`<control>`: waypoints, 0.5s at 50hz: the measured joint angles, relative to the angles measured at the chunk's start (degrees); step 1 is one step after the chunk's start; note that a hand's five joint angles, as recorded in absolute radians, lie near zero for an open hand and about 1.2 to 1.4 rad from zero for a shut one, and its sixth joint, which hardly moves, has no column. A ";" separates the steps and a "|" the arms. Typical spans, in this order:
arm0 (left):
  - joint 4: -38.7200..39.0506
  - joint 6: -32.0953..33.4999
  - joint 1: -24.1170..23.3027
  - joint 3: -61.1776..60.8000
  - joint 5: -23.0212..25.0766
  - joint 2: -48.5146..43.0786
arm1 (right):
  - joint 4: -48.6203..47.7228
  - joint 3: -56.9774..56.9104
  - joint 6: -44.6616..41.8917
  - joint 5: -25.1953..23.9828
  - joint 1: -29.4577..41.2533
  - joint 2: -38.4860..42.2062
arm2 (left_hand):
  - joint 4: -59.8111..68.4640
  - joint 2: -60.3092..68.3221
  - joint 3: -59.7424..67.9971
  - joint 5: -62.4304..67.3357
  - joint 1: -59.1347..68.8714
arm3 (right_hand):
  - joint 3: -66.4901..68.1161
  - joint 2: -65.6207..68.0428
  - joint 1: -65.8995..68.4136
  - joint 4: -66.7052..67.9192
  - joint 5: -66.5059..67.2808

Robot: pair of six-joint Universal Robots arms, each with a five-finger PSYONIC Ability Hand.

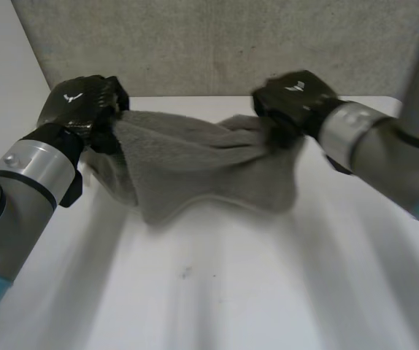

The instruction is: Fold the towel.

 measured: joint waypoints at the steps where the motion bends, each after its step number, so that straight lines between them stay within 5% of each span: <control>1: -0.18 0.12 -0.73 -0.47 0.12 0.69 | 0.68 3.30 -2.55 -0.17 -1.08 -2.53 | 0.01 0.00 0.00 0.00 0.00 | 0.00 0.00 0.00 0.00 0.00; 9: -3.37 1.66 -4.75 -10.63 2.51 1.82 | 2.68 29.13 -26.37 -0.35 -6.06 -15.45 | -0.44 -0.40 -0.28 0.00 0.00 | -3.54 -0.55 -2.78 -3.69 -1.68; 11: -4.34 2.36 -5.32 -13.23 3.21 1.52 | 3.13 33.07 -31.09 -0.15 -6.38 -16.34 | -2.74 -2.69 -2.53 -0.81 -0.89 | -17.90 -14.71 -16.81 -18.13 -15.52; 16: -7.55 4.84 -6.52 -18.39 4.63 0.85 | 4.56 38.77 -39.79 0.43 -6.88 -16.93 | -43.02 -43.31 -42.64 -42.50 -41.66 | -57.99 -54.54 -57.09 -57.70 -57.11; 22: -11.04 6.56 -6.99 -17.93 4.91 1.29 | 3.65 34.91 -31.55 -0.14 -7.13 -16.43 | -57.86 -57.84 -57.73 -55.26 -55.43 | -62.49 -57.92 -62.23 -61.68 -61.30; 25: -12.04 6.82 -6.78 -15.36 4.65 2.18 | 1.90 31.19 -19.94 -1.01 -7.61 -16.20 | -58.82 -58.79 -58.68 -55.90 -56.25 | -62.49 -57.92 -62.40 -61.68 -61.30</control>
